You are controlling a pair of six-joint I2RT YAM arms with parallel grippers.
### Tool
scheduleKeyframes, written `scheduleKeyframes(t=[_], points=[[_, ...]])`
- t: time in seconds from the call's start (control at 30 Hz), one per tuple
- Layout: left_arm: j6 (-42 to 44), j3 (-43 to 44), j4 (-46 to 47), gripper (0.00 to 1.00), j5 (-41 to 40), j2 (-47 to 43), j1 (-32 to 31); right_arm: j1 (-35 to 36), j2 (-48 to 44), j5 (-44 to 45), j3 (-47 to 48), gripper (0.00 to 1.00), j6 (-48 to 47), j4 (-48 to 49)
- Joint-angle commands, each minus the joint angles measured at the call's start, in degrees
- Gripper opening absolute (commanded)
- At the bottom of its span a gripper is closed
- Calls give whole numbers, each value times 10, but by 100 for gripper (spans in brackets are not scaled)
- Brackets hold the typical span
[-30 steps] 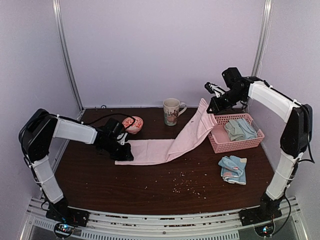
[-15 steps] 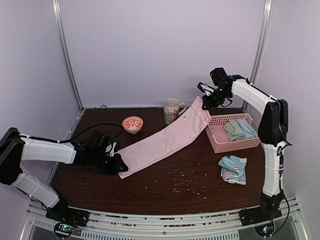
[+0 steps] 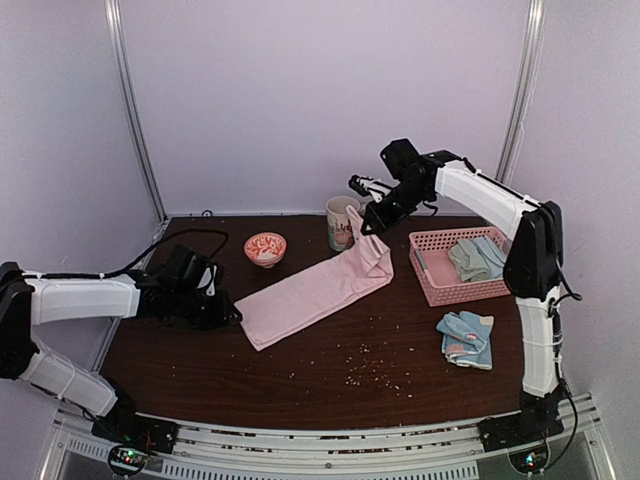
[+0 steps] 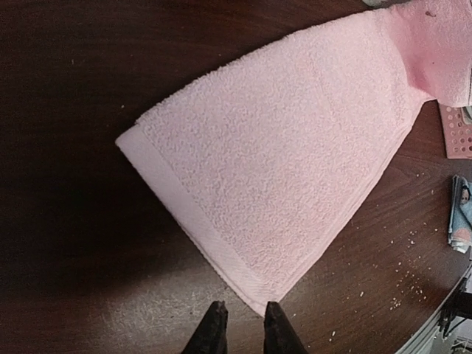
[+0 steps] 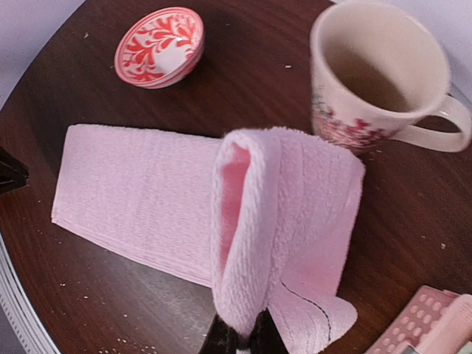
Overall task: Roll the towels
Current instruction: Fold the towel at the center of the board.
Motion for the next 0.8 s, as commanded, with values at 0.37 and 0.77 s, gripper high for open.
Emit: scheduleKeyframes(t=[0.37, 0.77], points=[[6, -51, 12, 20, 23, 35, 24, 183, 119, -59, 76, 0, 45, 0], [-31, -112, 104, 20, 63, 42, 29, 251, 196, -13, 99, 0, 192, 136]])
